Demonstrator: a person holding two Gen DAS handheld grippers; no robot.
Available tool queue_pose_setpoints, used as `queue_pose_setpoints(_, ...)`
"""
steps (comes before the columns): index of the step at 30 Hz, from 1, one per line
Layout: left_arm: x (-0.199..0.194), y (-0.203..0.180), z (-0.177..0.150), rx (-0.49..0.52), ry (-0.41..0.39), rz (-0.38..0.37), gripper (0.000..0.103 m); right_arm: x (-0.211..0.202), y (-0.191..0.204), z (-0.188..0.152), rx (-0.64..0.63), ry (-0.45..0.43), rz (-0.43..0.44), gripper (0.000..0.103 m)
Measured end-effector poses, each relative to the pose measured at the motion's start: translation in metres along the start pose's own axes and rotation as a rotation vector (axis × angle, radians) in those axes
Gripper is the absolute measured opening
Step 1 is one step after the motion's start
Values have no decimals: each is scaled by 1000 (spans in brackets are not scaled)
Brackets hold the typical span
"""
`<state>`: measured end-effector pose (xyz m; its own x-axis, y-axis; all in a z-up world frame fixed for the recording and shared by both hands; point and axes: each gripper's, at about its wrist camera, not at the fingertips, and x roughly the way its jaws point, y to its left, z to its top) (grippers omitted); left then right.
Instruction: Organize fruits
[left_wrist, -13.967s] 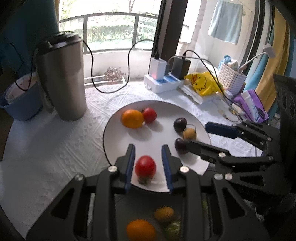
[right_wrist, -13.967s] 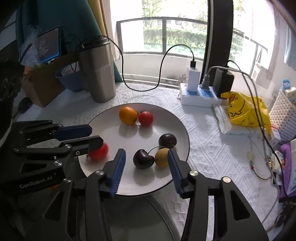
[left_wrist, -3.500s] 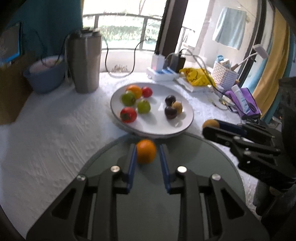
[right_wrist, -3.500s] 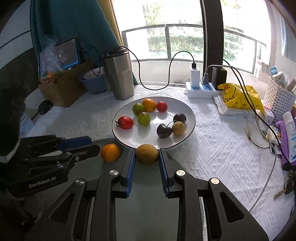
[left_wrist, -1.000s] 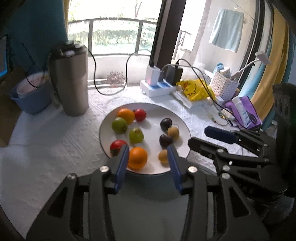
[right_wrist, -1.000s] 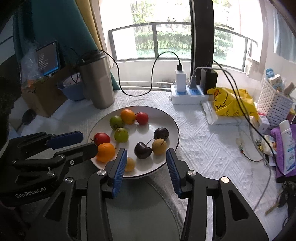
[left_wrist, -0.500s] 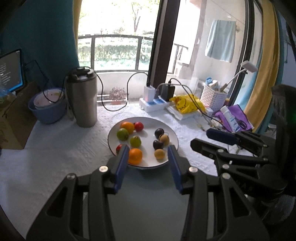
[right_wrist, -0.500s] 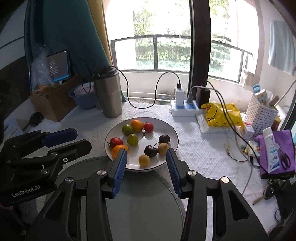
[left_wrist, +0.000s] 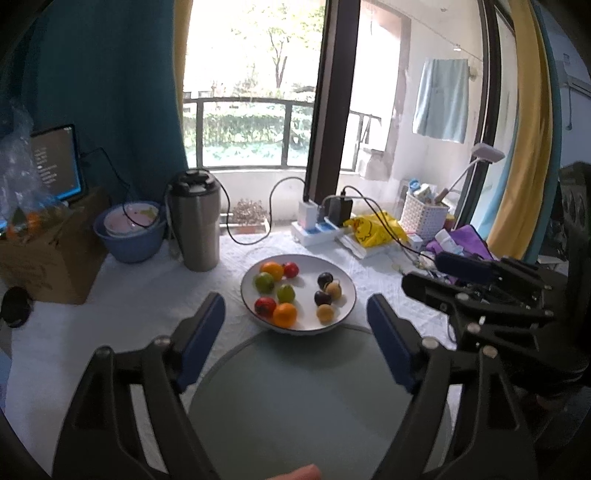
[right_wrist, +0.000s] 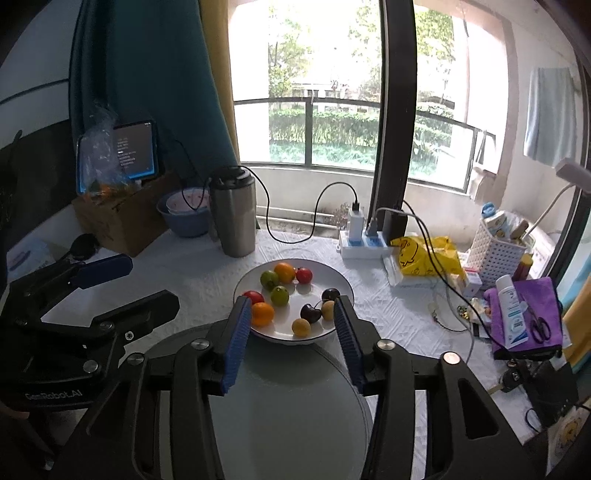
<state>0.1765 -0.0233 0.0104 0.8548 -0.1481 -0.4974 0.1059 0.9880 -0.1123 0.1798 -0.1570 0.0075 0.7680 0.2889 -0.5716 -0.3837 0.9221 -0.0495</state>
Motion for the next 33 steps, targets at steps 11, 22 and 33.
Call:
queue_pose_setpoints(11,-46,5,1,-2,-75,29,91,-45,16,3,-3,-66,-51,64)
queue_pose_setpoints(22,-92,12,7,-9,-171,76,91,-86,27,11,-26,-139,-99,76)
queue_pose_setpoints(33,-118,20,0,-14,-197,142,91,-122,24,5,-2,-196,-134,80)
